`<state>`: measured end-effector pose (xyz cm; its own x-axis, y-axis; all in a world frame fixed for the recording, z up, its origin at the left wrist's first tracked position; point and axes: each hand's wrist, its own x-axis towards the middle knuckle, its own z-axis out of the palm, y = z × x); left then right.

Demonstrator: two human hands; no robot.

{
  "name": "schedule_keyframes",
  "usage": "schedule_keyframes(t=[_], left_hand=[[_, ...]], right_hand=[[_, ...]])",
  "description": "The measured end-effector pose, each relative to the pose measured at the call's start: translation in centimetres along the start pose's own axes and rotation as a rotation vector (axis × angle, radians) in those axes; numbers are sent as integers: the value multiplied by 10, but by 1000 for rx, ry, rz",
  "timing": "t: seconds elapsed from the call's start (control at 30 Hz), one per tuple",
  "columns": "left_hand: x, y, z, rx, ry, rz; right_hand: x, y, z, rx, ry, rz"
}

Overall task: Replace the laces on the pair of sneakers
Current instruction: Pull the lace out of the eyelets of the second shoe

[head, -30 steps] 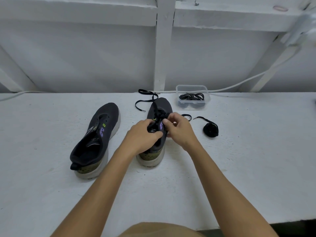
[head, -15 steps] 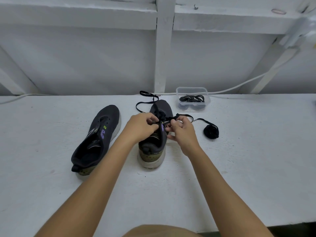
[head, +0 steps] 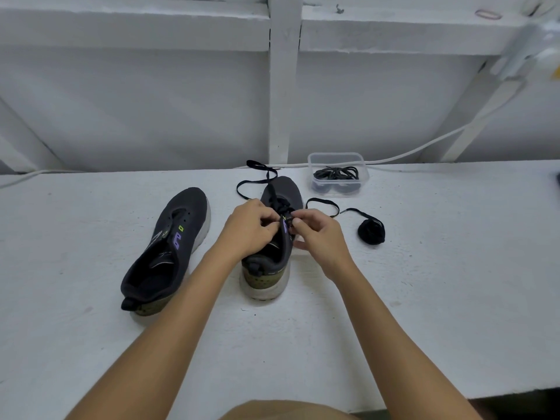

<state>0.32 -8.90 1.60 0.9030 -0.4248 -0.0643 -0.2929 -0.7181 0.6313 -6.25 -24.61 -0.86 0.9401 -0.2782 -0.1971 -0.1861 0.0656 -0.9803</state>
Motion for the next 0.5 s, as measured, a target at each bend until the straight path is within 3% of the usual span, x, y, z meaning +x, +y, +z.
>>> schedule_keyframes(t=[0.27, 0.5], left_hand=[[2, -2, 3, -40, -11, -3], [5, -4, 8, -66, 18, -20]], right_hand=[[1, -4, -1, -136, -68, -37], [8, 6, 7, -306, 24, -82]])
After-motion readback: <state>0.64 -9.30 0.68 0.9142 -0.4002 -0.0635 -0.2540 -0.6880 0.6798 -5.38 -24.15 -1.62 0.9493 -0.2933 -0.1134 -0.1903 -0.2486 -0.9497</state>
